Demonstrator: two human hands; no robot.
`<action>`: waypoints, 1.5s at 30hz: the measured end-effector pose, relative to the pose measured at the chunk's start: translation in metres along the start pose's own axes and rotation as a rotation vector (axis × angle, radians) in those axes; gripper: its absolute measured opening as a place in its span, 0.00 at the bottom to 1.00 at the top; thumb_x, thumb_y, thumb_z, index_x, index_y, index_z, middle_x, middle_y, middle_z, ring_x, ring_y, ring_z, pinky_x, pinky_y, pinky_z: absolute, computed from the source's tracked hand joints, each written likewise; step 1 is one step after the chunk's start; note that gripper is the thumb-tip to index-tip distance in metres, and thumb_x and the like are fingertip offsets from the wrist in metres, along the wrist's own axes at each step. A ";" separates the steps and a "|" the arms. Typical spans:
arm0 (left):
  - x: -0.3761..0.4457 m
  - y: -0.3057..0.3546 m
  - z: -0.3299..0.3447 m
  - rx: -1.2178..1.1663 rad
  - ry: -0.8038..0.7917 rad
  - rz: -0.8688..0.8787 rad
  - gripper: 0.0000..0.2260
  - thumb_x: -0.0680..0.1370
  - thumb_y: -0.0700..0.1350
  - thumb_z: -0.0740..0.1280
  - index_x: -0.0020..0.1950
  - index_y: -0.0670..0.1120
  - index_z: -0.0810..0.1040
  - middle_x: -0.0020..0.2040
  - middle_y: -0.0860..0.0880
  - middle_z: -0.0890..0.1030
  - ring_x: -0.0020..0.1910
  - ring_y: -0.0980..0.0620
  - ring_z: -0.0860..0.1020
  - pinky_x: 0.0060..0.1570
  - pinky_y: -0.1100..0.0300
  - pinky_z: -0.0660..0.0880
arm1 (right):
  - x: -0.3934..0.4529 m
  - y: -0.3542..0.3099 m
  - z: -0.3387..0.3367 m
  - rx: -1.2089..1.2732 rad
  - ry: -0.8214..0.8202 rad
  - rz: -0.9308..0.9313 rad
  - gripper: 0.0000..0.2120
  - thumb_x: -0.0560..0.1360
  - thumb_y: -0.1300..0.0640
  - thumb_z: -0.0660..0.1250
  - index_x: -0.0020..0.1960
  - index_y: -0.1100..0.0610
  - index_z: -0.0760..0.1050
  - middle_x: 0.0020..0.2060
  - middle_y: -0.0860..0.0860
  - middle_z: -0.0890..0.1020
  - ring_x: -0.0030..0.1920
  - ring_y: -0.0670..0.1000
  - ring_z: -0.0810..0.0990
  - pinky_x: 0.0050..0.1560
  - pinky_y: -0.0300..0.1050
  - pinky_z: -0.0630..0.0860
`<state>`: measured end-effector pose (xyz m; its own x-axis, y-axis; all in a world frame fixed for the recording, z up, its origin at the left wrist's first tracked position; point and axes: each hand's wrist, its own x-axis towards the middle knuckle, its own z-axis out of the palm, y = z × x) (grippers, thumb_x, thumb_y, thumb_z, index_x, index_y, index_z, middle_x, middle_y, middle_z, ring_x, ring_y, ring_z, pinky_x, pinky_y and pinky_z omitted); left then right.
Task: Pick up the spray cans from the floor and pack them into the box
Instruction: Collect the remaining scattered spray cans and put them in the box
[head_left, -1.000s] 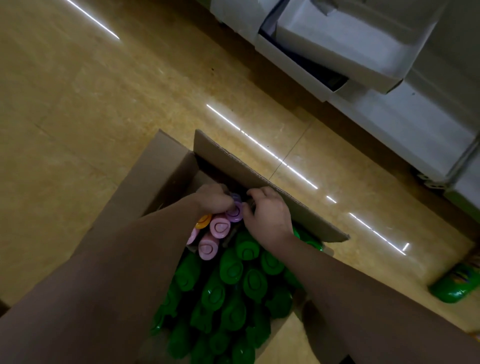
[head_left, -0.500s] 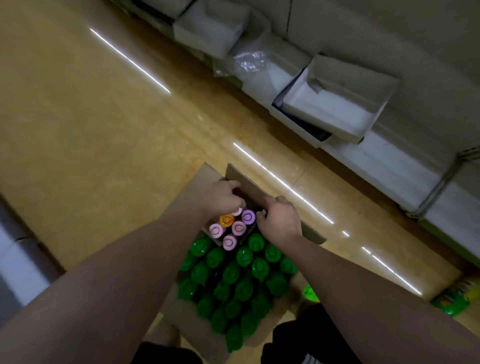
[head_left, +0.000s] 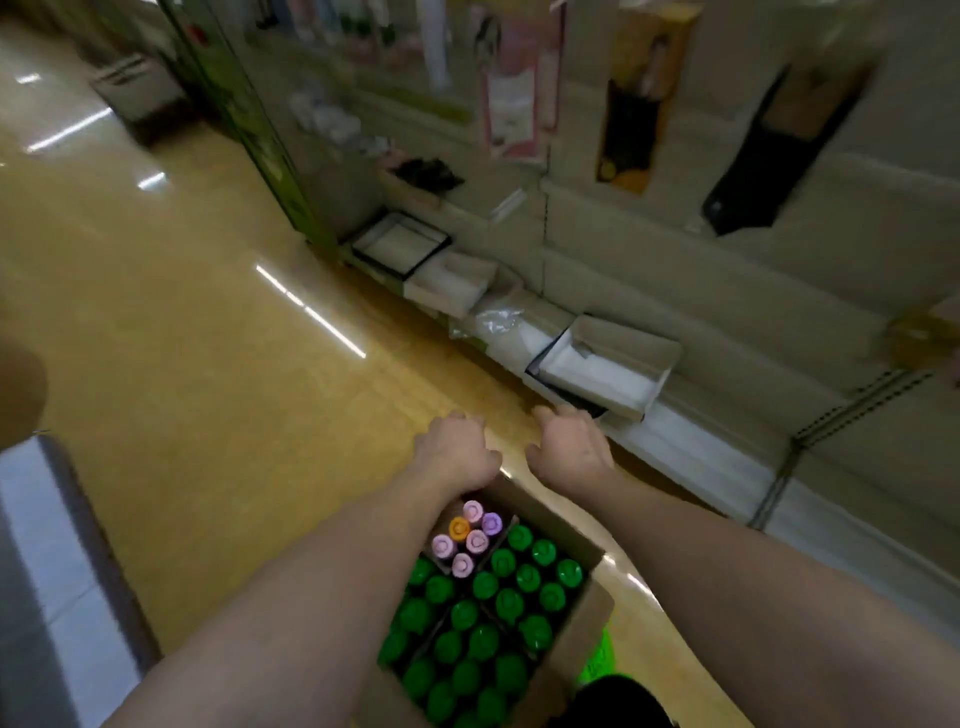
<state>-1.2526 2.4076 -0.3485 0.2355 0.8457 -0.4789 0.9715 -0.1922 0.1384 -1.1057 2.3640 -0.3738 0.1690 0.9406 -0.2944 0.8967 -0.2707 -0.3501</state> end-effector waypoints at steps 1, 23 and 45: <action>-0.011 0.003 -0.008 -0.015 0.046 0.049 0.25 0.76 0.58 0.64 0.70 0.49 0.71 0.68 0.44 0.73 0.67 0.40 0.71 0.63 0.46 0.72 | -0.014 -0.002 -0.010 -0.007 0.028 0.005 0.24 0.75 0.52 0.65 0.70 0.53 0.70 0.63 0.56 0.75 0.62 0.58 0.73 0.59 0.54 0.75; -0.295 0.302 0.062 0.150 0.094 0.816 0.29 0.78 0.55 0.65 0.78 0.51 0.62 0.76 0.47 0.65 0.74 0.43 0.63 0.71 0.44 0.64 | -0.423 0.198 -0.073 0.105 0.454 0.688 0.29 0.77 0.50 0.65 0.76 0.49 0.62 0.69 0.54 0.70 0.69 0.57 0.67 0.68 0.55 0.67; -0.459 0.599 0.264 0.177 -0.345 1.119 0.26 0.78 0.51 0.67 0.75 0.48 0.67 0.72 0.46 0.70 0.70 0.47 0.69 0.62 0.57 0.69 | -0.709 0.451 -0.033 0.366 0.474 1.309 0.26 0.78 0.46 0.64 0.75 0.48 0.64 0.67 0.53 0.72 0.67 0.56 0.70 0.65 0.52 0.69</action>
<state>-0.7718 1.7729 -0.2742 0.9249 -0.0107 -0.3800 0.2043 -0.8291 0.5205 -0.8075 1.5817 -0.2939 0.9565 -0.0622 -0.2850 -0.1480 -0.9455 -0.2902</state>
